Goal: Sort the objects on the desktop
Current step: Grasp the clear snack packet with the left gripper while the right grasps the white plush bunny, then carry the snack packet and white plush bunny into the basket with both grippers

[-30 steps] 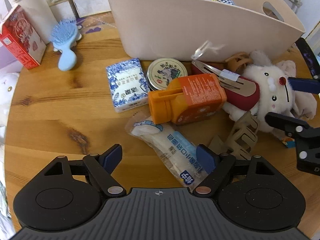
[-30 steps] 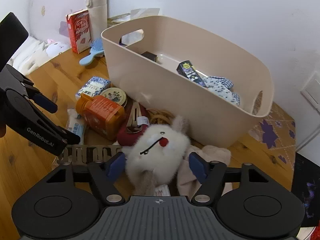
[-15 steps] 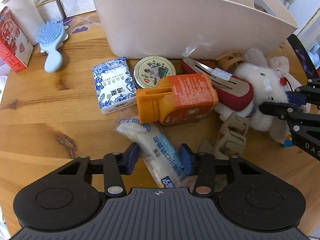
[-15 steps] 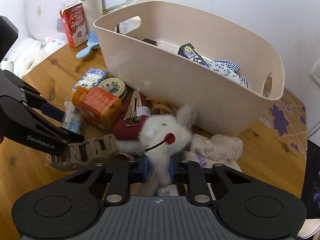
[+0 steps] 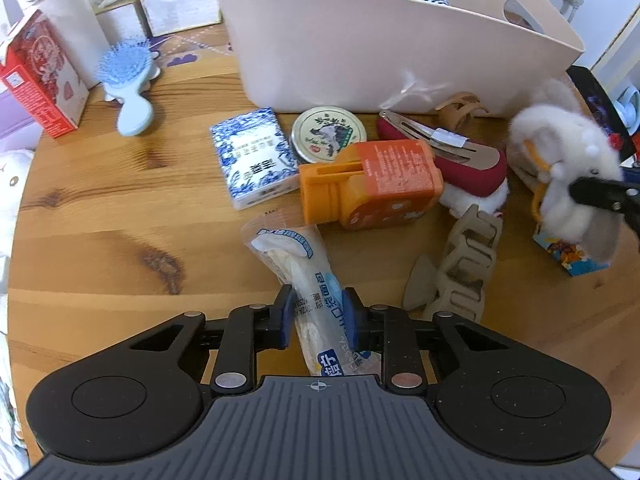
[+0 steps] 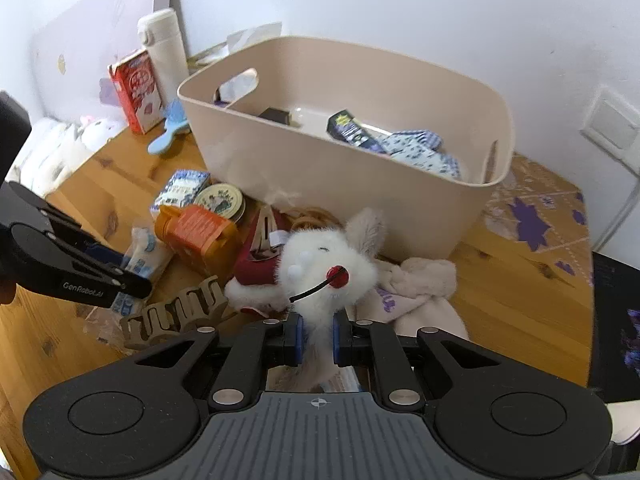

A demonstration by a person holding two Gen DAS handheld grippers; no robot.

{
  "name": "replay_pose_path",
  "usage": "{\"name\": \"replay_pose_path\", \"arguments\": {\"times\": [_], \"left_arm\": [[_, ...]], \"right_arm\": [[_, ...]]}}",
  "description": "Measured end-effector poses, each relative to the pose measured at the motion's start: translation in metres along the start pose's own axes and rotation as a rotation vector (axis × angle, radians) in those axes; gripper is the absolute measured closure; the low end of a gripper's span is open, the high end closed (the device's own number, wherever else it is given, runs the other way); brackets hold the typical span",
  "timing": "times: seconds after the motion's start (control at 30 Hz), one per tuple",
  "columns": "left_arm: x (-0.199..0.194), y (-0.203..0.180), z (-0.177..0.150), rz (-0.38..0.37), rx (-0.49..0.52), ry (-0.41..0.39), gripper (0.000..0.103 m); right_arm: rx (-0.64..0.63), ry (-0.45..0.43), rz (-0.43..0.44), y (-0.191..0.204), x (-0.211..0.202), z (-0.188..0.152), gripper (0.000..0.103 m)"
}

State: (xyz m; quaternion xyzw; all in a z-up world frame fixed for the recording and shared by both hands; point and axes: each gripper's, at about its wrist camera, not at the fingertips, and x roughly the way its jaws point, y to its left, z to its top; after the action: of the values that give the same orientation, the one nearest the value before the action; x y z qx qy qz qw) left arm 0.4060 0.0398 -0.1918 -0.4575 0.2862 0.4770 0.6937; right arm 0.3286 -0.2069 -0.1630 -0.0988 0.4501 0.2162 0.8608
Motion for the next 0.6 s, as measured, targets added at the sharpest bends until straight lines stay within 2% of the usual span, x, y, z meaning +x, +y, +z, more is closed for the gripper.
{"name": "replay_pose_path", "arguments": {"times": [0.6], "left_arm": [[-0.037,0.008,-0.021,-0.018,-0.034,-0.114,0.083]], "right_arm": [[0.089,-0.099,-0.066,-0.003,-0.052,-0.013,0.090]]}}
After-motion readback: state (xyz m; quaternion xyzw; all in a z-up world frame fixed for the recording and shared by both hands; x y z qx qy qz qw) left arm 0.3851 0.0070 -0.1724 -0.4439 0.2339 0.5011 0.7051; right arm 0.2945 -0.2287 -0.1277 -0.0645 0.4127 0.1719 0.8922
